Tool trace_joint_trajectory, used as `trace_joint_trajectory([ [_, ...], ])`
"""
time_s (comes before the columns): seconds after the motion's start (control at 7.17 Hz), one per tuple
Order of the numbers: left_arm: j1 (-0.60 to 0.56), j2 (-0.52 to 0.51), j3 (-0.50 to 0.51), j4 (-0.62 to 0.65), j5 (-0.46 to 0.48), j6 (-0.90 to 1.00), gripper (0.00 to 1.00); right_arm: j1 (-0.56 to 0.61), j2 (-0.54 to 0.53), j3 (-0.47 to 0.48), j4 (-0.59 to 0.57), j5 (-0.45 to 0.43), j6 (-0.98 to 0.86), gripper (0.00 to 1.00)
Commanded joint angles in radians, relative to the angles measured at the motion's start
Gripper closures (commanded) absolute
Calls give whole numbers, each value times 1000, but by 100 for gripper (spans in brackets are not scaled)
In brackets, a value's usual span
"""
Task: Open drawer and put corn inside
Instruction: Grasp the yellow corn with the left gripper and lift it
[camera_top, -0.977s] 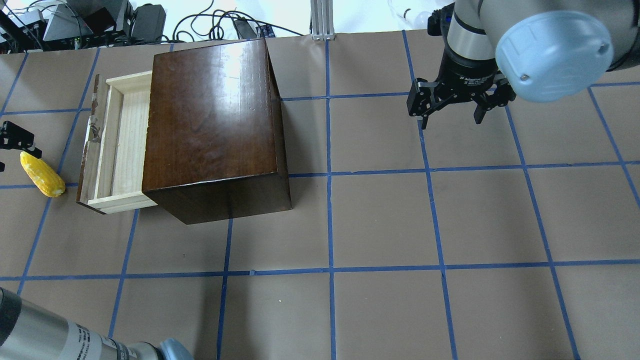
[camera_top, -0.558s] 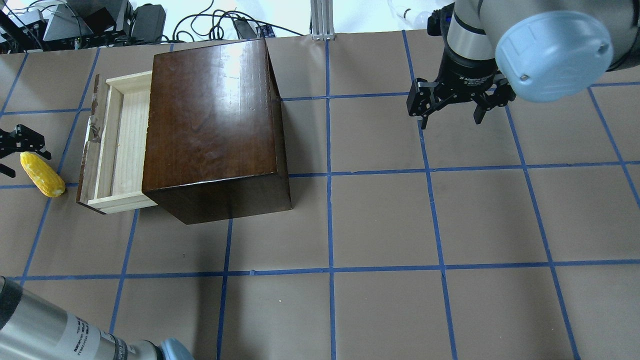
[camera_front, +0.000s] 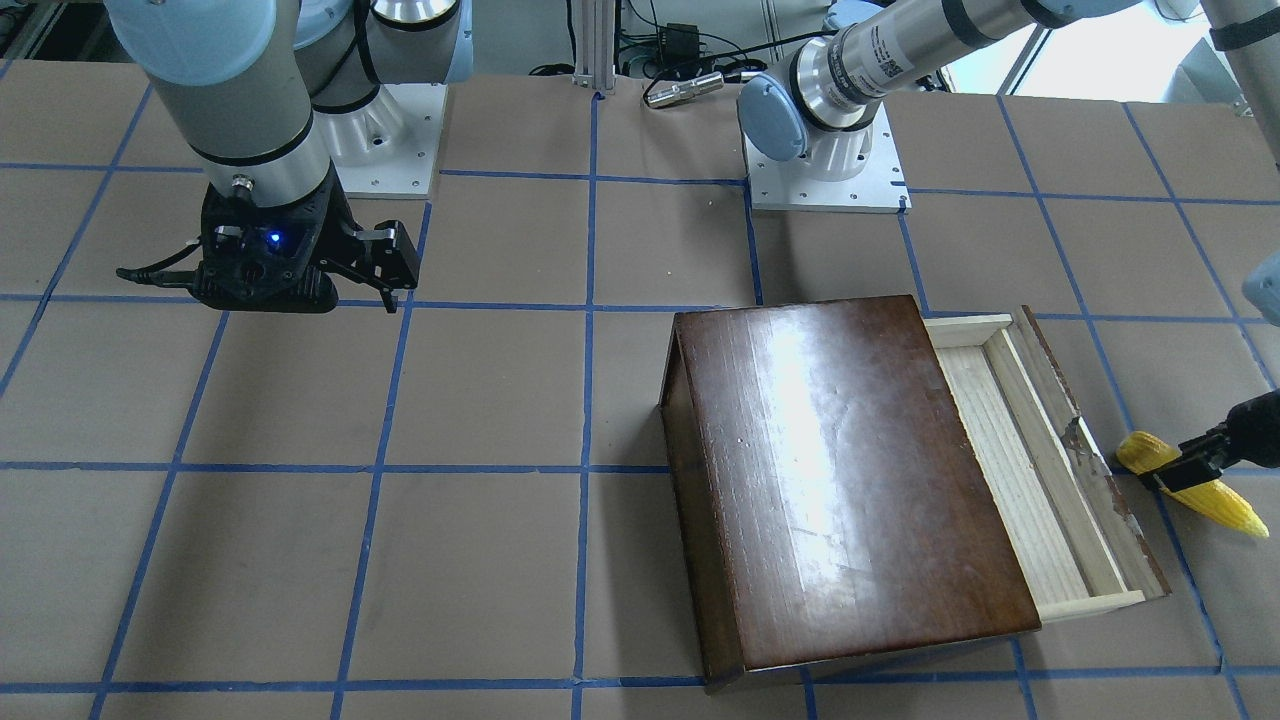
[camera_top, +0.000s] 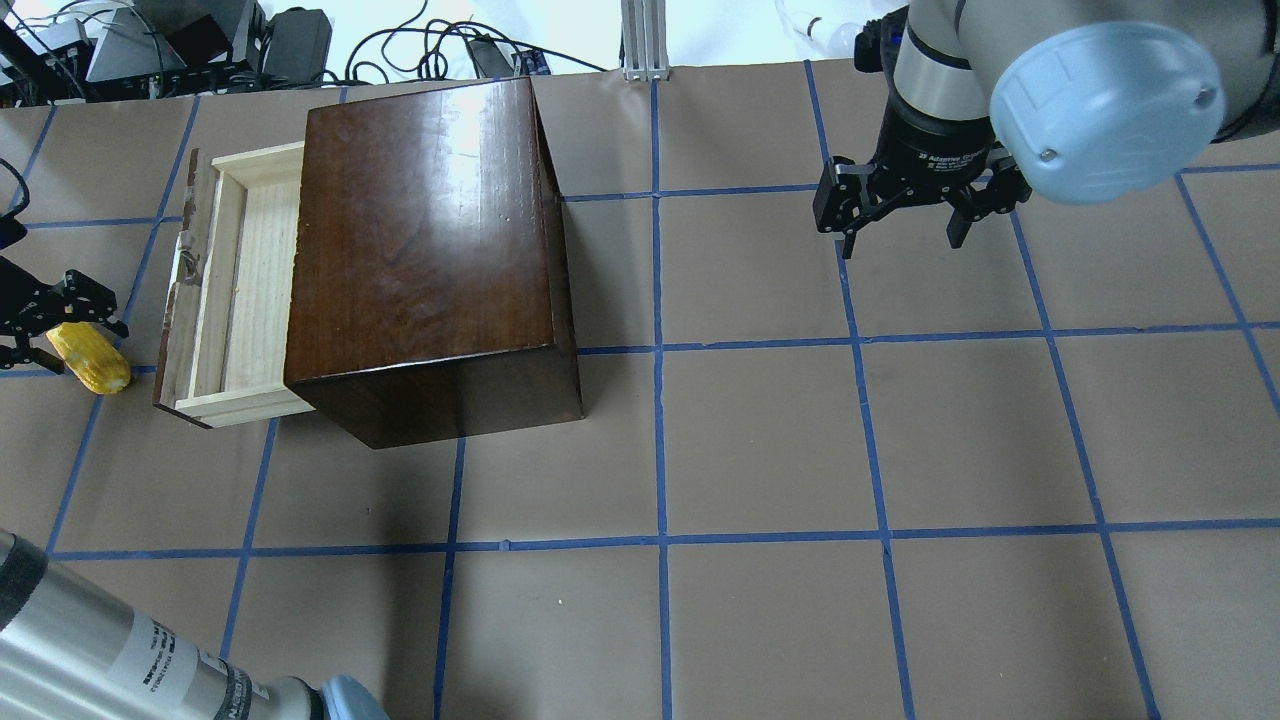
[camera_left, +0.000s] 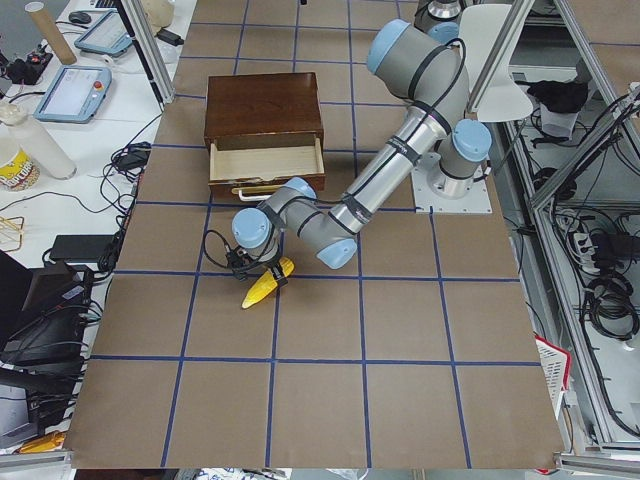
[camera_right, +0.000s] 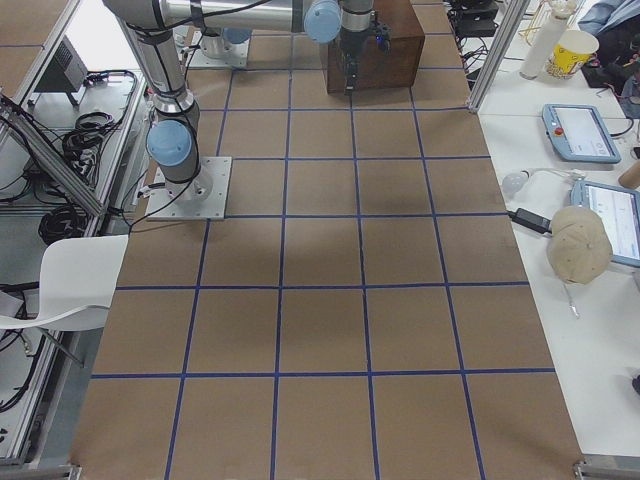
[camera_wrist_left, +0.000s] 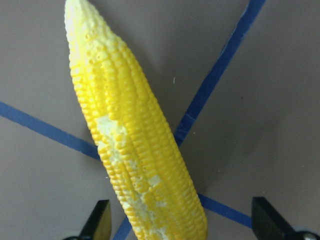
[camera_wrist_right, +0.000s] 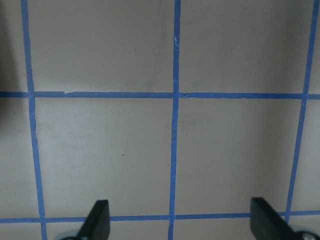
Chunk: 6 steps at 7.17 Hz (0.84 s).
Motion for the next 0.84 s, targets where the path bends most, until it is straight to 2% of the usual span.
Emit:
trace_joint_trajectory([
  [0.0, 1, -23, 9, 3, 35, -37, 61, 0, 0, 0, 0, 0, 0, 0],
  [0.14, 1, -24, 9, 3, 33, -38, 90, 0, 0, 0, 0, 0, 0, 0],
  [0.28, 1, -23, 10, 2, 47, -21, 100, 0, 0, 0, 0, 0, 0, 0],
  [0.7, -17, 31, 56, -41, 58, 28, 100, 0, 0, 0, -1, 0, 0, 0],
])
